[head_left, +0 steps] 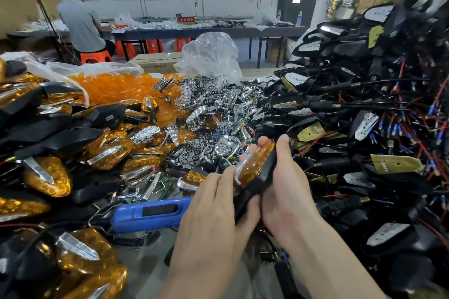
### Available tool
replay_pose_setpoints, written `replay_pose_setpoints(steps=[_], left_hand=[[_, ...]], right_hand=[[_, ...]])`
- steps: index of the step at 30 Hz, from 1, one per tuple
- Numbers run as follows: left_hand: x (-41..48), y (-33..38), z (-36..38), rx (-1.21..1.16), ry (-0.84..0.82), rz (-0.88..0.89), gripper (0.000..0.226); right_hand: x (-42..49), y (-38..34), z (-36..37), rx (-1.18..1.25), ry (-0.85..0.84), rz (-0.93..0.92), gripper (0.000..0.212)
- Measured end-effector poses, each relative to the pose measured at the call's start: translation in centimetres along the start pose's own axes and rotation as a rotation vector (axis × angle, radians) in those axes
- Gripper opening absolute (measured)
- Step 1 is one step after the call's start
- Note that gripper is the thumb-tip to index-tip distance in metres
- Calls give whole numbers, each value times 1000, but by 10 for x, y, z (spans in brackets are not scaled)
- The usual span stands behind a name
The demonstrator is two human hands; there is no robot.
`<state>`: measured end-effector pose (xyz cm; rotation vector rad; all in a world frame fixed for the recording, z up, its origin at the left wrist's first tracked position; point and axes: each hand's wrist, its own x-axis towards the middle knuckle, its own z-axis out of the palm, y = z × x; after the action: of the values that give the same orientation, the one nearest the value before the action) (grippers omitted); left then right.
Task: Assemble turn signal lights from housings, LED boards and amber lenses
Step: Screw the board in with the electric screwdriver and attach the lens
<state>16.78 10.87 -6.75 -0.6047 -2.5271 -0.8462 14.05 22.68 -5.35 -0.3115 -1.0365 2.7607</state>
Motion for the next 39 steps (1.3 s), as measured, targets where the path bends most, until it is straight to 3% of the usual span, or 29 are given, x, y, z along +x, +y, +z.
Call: replay_pose_setpoints(steps=[5, 9, 13, 16, 20, 27, 30, 33, 38, 39], left_hand=[[0, 3, -10, -499, -35, -161, 26], [2, 11, -17, -895, -183, -308, 31], [3, 14, -20, -1121, -272, -429, 39], [2, 14, -19, -994, -277, -406, 45], [1, 6, -25, -812, -277, -402, 72], [-3, -1, -68, -326, -334, -305, 89], [3, -24, -93, -101, -275, -272, 74], [26, -57, -99, 98, -315, -269, 34], [61, -98, -68, 345, -595, -234, 21], [66, -100, -62, 387, -639, -215, 20]], right_hand=[[-7, -11, 8, -154, -212, -60, 30], [-15, -13, 8, -165, -333, -51, 23], [-17, -15, 9, -261, -293, -4, 33], [-18, -13, 8, -274, -236, 6, 29], [-18, -4, 9, -257, -180, 40, 32], [-20, 5, 11, -61, -257, 48, 32], [-15, -9, 8, 59, -181, 35, 36], [-13, -19, -1, 57, -110, 46, 41], [-9, -15, -2, -28, -53, 59, 22], [-8, -13, -2, -59, -49, 52, 26]])
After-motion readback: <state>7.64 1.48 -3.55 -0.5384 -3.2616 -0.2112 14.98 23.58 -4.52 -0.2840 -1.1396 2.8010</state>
